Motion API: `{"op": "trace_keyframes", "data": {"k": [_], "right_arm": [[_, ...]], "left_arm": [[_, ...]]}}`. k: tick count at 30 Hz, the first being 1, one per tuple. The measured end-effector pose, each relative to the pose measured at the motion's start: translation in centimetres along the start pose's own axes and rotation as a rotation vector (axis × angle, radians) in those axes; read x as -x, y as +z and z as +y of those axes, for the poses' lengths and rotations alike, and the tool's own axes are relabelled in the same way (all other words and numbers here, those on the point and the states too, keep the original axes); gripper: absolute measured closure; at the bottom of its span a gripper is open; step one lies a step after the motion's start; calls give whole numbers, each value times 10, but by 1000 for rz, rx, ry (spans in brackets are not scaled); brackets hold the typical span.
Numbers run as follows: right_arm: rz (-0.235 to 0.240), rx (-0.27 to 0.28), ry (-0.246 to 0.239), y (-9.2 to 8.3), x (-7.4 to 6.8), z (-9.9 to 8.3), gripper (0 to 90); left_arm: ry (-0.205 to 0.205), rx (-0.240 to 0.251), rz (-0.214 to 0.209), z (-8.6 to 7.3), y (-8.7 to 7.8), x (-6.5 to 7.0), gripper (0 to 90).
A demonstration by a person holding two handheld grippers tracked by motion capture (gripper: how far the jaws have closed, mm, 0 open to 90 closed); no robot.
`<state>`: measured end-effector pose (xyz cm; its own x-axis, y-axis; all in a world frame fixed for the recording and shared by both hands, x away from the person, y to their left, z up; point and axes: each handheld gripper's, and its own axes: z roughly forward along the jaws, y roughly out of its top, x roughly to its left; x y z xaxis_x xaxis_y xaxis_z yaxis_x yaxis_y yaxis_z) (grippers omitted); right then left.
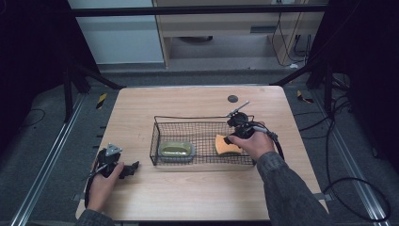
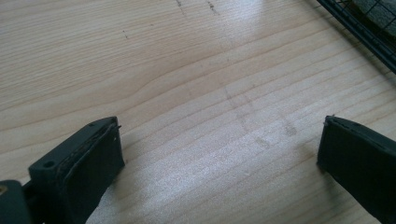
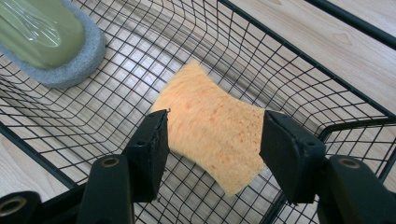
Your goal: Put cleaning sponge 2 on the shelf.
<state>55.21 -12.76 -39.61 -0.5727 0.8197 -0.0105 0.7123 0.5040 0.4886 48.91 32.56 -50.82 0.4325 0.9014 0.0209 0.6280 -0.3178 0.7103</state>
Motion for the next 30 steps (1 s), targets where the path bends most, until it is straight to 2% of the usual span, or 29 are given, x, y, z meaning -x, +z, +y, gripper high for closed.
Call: {"op": "trace_keyframes", "data": {"k": [6, 10, 15, 21, 30], "right_arm": [[-3, 8, 4, -2, 0, -1, 367], [-18, 23, 2, -3, 0, -2, 268], [-21, 72, 12, -6, 3, -4, 150], [-15, 131, 39, -13, 10, -9, 71], [-58, 213, 91, -26, 31, -27, 73]], "left_arm": [[1, -1, 0, 0, 0, 0, 0], [-2, 2, 0, 0, 0, 0, 0], [-3, 1, -1, 0, 0, 0, 0], [-2, 1, -1, 0, 0, 0, 0], [-3, 1, -1, 0, 0, 0, 0]]}}
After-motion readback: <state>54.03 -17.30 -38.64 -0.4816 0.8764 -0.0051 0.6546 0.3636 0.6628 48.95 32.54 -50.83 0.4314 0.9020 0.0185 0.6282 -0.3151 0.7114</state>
